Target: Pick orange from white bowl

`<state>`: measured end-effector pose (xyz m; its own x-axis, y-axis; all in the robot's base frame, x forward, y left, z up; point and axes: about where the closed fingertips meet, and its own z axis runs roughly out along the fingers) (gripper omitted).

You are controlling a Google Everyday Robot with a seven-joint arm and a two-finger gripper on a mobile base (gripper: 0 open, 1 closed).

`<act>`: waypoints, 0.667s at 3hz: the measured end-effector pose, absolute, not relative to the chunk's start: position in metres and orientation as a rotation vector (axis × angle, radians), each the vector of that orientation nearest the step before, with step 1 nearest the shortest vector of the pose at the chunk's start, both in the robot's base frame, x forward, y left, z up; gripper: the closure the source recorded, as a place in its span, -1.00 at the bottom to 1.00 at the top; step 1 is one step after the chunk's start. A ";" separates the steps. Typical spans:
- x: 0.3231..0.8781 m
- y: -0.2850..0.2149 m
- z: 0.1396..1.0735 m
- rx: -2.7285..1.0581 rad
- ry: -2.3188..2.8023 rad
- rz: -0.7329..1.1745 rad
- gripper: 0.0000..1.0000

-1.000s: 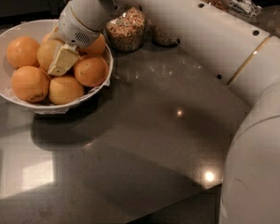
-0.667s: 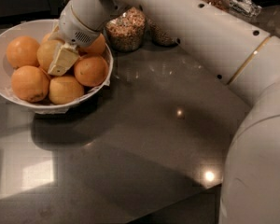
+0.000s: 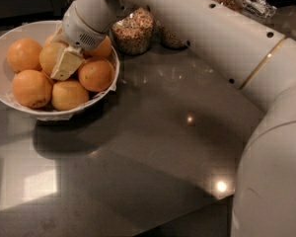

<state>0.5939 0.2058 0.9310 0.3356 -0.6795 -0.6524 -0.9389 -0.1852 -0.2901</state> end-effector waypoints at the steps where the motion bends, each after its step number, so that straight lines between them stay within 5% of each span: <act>1: 0.594 0.206 0.933 -1.944 1.416 0.504 1.00; 2: 0.593 0.196 0.965 -1.930 1.377 0.411 1.00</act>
Offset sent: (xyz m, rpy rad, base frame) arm -0.0011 -0.0292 0.0883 0.0031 -0.2146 -0.0438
